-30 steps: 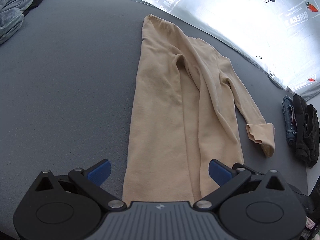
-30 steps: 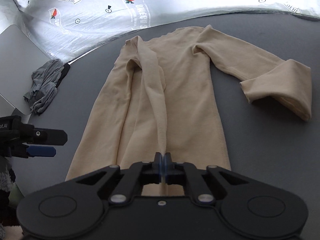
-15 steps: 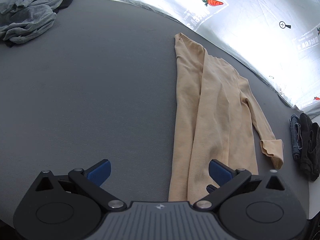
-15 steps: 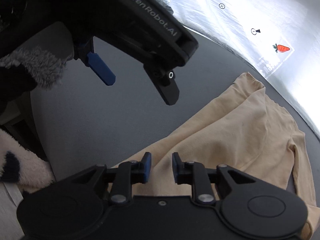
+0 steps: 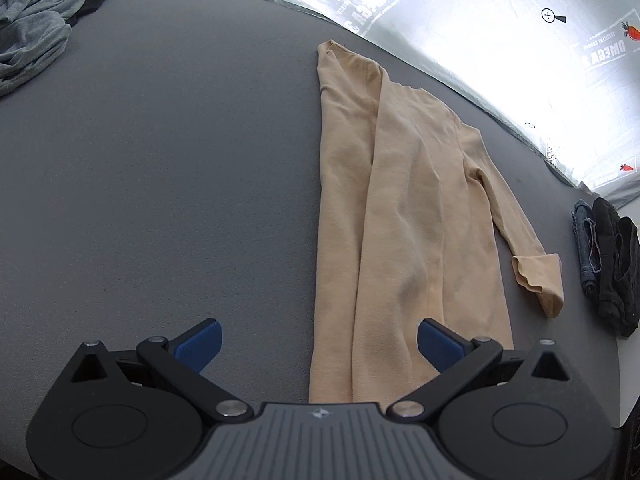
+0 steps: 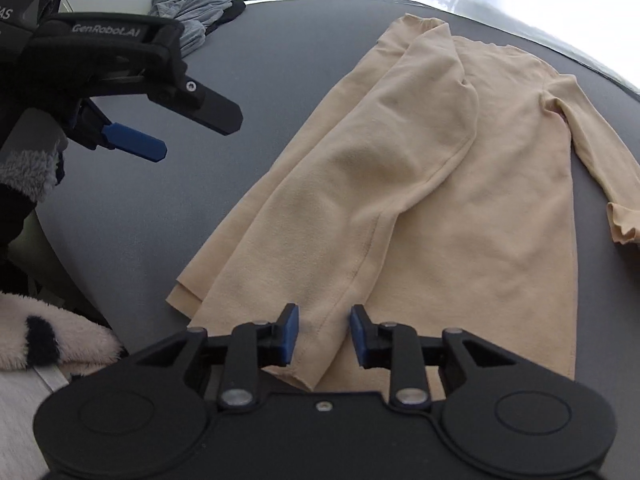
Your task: Fold clothes
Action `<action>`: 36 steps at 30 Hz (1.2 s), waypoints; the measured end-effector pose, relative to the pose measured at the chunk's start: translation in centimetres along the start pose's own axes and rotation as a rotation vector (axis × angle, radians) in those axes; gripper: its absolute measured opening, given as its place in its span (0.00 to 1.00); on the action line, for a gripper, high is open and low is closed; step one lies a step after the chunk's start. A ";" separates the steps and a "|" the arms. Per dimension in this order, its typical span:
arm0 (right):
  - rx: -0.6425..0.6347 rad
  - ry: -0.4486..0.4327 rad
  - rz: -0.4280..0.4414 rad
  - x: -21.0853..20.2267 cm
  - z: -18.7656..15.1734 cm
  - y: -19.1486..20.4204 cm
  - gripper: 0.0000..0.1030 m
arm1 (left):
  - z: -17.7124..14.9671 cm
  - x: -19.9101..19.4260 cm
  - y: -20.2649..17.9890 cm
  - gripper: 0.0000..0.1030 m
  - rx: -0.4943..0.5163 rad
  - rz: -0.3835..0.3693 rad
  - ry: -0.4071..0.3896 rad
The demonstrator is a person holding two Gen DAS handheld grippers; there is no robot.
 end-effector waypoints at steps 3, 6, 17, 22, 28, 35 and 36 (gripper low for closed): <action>0.013 -0.051 -0.191 -1.0 -0.1 -2.9 0.43 | 0.0 0.6 -1.3 1.00 0.029 -0.004 0.012; 0.025 -0.090 -0.429 -1.7 -0.3 -6.3 0.46 | 0.3 1.1 -2.8 1.00 0.061 -0.007 0.021; -0.239 -0.016 -0.989 -0.8 -1.8 -14.5 0.65 | 5.7 2.8 -10.5 1.00 0.196 -0.033 -0.016; -0.288 -0.055 -0.976 0.0 0.2 -17.0 0.21 | 7.7 4.5 -14.9 1.00 0.226 -0.112 0.016; -0.082 -0.231 -0.779 -3.4 3.0 -19.4 0.03 | 8.3 6.4 -18.8 1.00 0.224 -0.333 0.130; 0.057 -0.385 -0.538 -6.3 5.1 -19.5 0.03 | 11.0 7.9 -20.8 1.00 0.100 -0.521 0.209; 0.057 -0.400 -0.516 -6.4 5.3 -19.4 0.03 | 11.5 8.3 -21.0 1.00 0.073 -0.543 0.216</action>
Point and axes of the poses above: each gripper's, at about its wrist camera, not at the fingertips, and x roughly the way its jaws point, y to its left, z to its top, the point moved 5 cm from there along x, roughly the way its jaws point, and after that the axes turned 14 degrees about y, right-handed, at the moved point
